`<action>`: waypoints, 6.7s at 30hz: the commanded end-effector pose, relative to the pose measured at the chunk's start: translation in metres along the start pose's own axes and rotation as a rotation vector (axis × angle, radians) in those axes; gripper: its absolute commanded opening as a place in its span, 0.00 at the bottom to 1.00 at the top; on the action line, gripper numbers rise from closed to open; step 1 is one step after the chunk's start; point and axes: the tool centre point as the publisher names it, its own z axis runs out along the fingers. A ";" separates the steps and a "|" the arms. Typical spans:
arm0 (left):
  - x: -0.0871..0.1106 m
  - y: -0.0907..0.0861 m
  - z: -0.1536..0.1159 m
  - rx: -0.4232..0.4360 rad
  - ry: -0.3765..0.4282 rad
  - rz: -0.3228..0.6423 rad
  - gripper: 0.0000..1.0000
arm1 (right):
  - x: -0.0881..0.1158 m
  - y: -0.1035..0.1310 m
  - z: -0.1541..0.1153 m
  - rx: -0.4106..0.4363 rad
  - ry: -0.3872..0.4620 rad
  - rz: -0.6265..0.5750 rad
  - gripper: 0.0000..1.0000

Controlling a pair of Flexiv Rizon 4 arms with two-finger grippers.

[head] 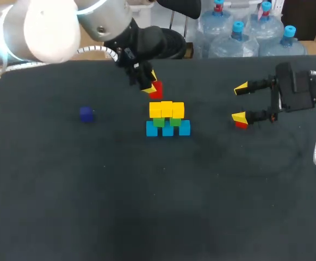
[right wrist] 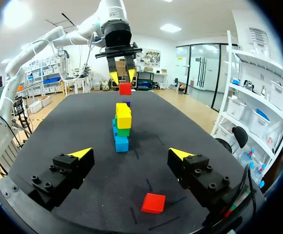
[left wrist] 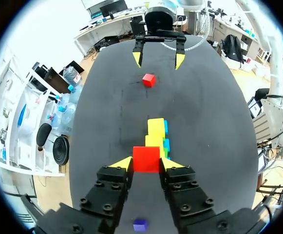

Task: Place the blue cubes, place green cubes on the blue cubes, place the yellow cubes on the green cubes, then place the red cubes on the yellow cubes, and place purple cube on the red cubes.

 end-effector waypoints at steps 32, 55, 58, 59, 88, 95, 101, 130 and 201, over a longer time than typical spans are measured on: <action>0.000 -0.017 0.013 0.040 -0.010 -0.037 0.00 | 0.000 0.000 0.001 0.001 -0.002 -0.001 1.00; -0.003 -0.014 0.022 0.056 -0.005 -0.036 0.00 | 0.000 0.000 0.001 0.001 -0.002 -0.001 1.00; -0.002 -0.013 0.023 0.057 -0.004 -0.038 0.00 | 0.000 0.000 0.001 0.001 -0.002 -0.001 1.00; -0.002 -0.013 0.023 0.057 -0.004 -0.038 0.00 | 0.000 0.000 0.001 0.001 -0.002 -0.001 1.00; -0.005 -0.012 0.018 0.031 -0.022 -0.032 0.00 | 0.000 0.000 0.001 0.001 -0.002 -0.001 1.00; -0.006 -0.013 0.016 0.023 -0.027 -0.021 0.00 | 0.000 0.000 0.001 0.001 -0.002 -0.001 1.00; -0.006 -0.013 0.016 0.023 -0.027 -0.021 0.00 | 0.000 0.000 0.001 0.001 -0.002 -0.001 1.00; -0.006 -0.013 0.016 0.023 -0.027 -0.021 0.00 | 0.000 0.000 0.001 0.001 -0.002 -0.001 1.00; -0.002 -0.011 0.023 0.059 0.026 -0.055 0.00 | 0.000 0.000 0.001 0.001 -0.002 -0.001 1.00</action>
